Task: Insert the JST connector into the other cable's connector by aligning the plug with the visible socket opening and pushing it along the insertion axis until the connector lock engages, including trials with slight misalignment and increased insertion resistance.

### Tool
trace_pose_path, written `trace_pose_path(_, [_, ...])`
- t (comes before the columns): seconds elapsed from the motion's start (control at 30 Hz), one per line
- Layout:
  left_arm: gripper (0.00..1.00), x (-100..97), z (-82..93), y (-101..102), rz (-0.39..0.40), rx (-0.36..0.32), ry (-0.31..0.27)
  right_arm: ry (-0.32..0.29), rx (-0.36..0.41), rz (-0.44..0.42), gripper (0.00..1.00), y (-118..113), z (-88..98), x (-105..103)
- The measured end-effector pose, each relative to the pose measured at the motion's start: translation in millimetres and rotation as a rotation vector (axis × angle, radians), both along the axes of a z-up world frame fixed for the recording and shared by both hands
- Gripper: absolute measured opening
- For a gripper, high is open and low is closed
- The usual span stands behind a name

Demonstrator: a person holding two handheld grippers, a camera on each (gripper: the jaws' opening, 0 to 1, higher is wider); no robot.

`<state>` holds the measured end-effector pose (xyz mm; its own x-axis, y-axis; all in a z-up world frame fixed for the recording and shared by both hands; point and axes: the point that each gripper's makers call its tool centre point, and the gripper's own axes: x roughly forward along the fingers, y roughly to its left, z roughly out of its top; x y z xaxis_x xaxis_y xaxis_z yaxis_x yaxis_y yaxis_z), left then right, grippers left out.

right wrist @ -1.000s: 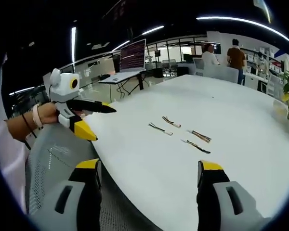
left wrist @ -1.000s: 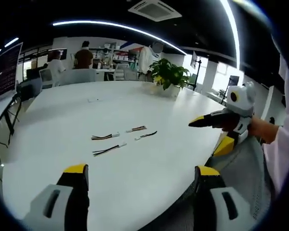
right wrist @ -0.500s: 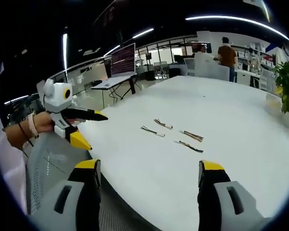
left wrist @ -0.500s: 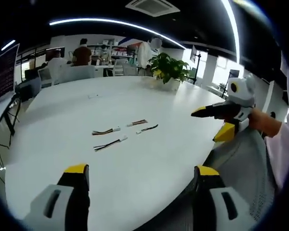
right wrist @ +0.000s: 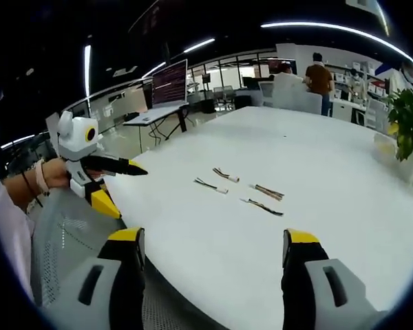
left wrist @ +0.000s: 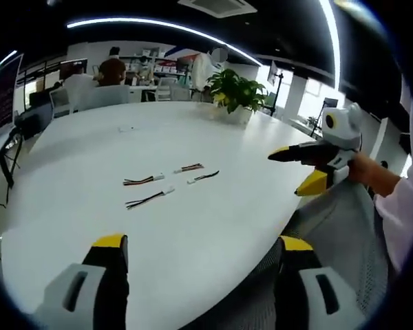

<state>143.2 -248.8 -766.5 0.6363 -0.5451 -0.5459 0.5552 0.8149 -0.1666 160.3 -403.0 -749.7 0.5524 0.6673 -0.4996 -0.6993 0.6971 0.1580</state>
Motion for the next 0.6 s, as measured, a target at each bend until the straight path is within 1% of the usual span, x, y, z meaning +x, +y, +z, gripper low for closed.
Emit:
trace_pose_path(0.03, [0.87,0.4,1.8,0.0,0.003,-0.009,-0.005,-0.001,0.002,0.0,0.8,0.1,0.4,0.0])
trace_pose_path(0.07, [0.87,1.3,4.7,-0.3,0.009,-0.033,-0.009,-0.001,0.004,0.0,0.8,0.2,0.8,-0.1])
trace_pose_path(0.13, [0.87,2.4,7.5,1.5,0.017,-0.049,-0.016,-0.006,0.012,-0.003,0.79,-0.1,2.3,0.4])
trace_pose_path(0.23, [0.86,3.9,11.3,2.1,0.024,-0.058,-0.032,-0.027,0.008,0.006,0.77,0.1,5.1,-0.1])
trace_pose_path(0.37, [0.83,6.0,16.9,4.8,0.031,-0.043,-0.068,-0.041,0.015,0.012,0.74,1.5,8.3,-0.1])
trace_pose_path(0.43, [0.84,5.8,14.5,4.2,0.025,-0.049,-0.053,-0.046,0.047,0.008,0.73,1.5,13.4,0.8])
trace_pose_path(0.47, [0.85,5.7,13.3,3.9,0.024,-0.049,-0.044,-0.053,0.05,0.003,0.72,0.1,15.1,1.7])
trace_pose_path(0.5, [0.85,5.7,12.2,3.6,0.022,-0.045,-0.041,-0.063,0.048,-0.004,0.7,-0.9,16.3,2.9])
trace_pose_path(0.53, [0.85,5.2,11.8,3.3,0.016,-0.039,-0.041,-0.102,0.021,-0.021,0.67,-5.2,18.6,7.2])
trace_pose_path(0.57, [0.85,4.7,12.3,1.6,0.007,-0.041,-0.044,-0.12,0.008,-0.016,0.65,-5.9,19.9,7.4])
trace_pose_path(0.6, [0.85,4.4,12.3,0.5,0.003,-0.046,-0.042,-0.113,0.019,-0.015,0.64,-4.6,20.5,5.6])
